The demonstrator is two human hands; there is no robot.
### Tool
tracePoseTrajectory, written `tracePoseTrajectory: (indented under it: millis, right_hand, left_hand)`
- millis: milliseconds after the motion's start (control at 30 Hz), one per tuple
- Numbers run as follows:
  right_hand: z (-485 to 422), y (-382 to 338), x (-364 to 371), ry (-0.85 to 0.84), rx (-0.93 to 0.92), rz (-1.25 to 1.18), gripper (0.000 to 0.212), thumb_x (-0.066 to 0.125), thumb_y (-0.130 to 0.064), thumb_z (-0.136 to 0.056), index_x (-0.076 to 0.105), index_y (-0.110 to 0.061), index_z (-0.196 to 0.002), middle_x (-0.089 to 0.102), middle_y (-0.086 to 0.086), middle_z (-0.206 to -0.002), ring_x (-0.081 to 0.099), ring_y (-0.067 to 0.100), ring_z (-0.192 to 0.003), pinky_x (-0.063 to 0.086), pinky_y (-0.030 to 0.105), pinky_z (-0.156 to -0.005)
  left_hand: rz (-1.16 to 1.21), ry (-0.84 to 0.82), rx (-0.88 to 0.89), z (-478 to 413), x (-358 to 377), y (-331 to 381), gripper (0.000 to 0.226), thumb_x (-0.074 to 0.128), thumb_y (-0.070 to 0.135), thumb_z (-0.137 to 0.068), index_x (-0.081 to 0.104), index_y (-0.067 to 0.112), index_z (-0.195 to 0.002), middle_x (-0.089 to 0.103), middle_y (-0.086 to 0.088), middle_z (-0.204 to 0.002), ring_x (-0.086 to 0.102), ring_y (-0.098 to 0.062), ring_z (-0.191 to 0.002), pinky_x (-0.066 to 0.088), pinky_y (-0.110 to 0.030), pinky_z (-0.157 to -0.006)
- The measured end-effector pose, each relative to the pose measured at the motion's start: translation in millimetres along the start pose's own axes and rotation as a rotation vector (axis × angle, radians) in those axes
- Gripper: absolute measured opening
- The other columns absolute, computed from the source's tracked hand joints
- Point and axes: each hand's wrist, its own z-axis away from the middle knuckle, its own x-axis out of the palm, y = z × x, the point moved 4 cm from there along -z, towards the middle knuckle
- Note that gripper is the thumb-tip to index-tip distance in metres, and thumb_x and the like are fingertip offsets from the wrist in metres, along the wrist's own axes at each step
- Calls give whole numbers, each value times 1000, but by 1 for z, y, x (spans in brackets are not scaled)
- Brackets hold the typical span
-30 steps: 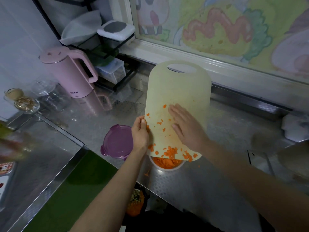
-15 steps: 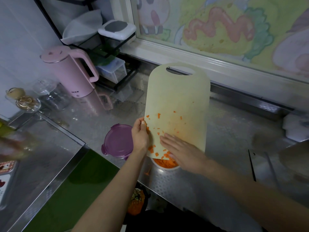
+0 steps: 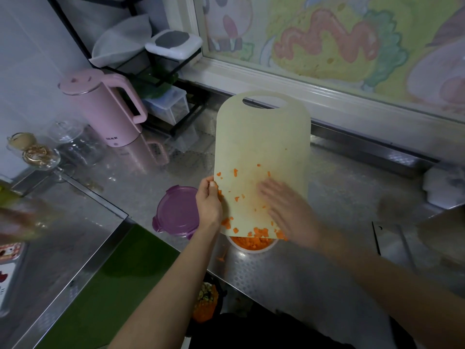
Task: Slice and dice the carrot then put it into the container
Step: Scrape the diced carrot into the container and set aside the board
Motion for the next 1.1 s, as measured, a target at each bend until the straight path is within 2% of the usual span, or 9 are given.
tracePoseTrajectory:
  millis: [100, 333, 467, 567, 700, 767, 867, 1000, 1100]
  right_hand:
    - [4, 23, -5, 61, 194, -79, 52, 24, -33, -102, 34, -3, -143, 32, 6, -149, 19, 17, -142, 10, 31, -119]
    - [39, 13, 15, 80, 309, -188, 50, 30, -25, -98, 35, -2, -142, 30, 2, -147, 17, 6, -139, 5, 15, -116]
    - [51, -1, 21, 163, 343, -308, 45, 37, -19, -96, 44, -1, -137, 44, 5, -136, 37, 11, -126, 20, 12, -111]
    - [57, 0, 27, 204, 413, -307, 40, 52, -14, -94, 48, -3, -133, 44, 5, -125, 44, 15, -115, 34, 20, -103]
    - [52, -8, 32, 125, 578, -470, 39, 54, -5, -93, 47, -8, -131, 42, 0, -120, 48, 10, -103, 40, 20, -95]
    - [45, -15, 37, 62, 579, -501, 33, 53, -3, -93, 49, -8, -126, 42, 0, -120, 48, 7, -100, 39, 17, -90]
    - [39, -19, 44, 7, 556, -418, 27, 52, -3, -93, 52, -6, -120, 46, 7, -122, 53, 15, -105, 46, 26, -91]
    - [32, -30, 47, -166, 394, -388, 29, 50, -6, -95, 54, -10, -124, 47, 1, -124, 49, 13, -113, 42, 17, -94]
    - [25, -32, 37, -82, 354, -403, 20, 49, -15, -97, 63, -10, -110, 59, 2, -110, 57, 17, -99, 51, 36, -85]
  left_hand:
    - [5, 15, 7, 4, -3, 0, 22, 33, 10, -101, 55, 12, -96, 56, 6, -83, 48, -3, -77, 40, -17, -70]
    - [1, 53, 20, 7, -9, -1, 22, 33, 11, -101, 55, 11, -97, 56, 7, -86, 49, -2, -79, 38, -15, -68]
    - [26, 87, 27, 4, -14, 4, 22, 31, 12, -101, 53, 13, -98, 55, 7, -85, 48, -1, -77, 38, -14, -67]
    - [26, 114, 40, -1, -19, 6, 21, 31, 12, -102, 52, 12, -100, 55, 9, -85, 49, 1, -76, 39, -10, -65]
    - [28, 134, 40, -4, -23, 5, 21, 31, 12, -101, 51, 11, -100, 55, 9, -85, 49, 1, -76, 38, -12, -66]
    - [39, 140, 31, -4, -23, 4, 20, 31, 12, -101, 51, 12, -100, 55, 8, -85, 48, -1, -77, 37, -16, -67]
    - [48, 140, 31, -5, -22, 3, 21, 31, 12, -101, 51, 15, -95, 55, 6, -86, 49, -4, -78, 39, -20, -70]
    - [43, 130, 35, -6, -23, 3, 22, 31, 13, -101, 52, 16, -94, 55, 6, -86, 49, -6, -80, 40, -22, -72]
    - [39, 121, 48, -4, -23, 5, 22, 31, 12, -101, 52, 13, -96, 55, 7, -85, 49, -3, -77, 39, -18, -70]
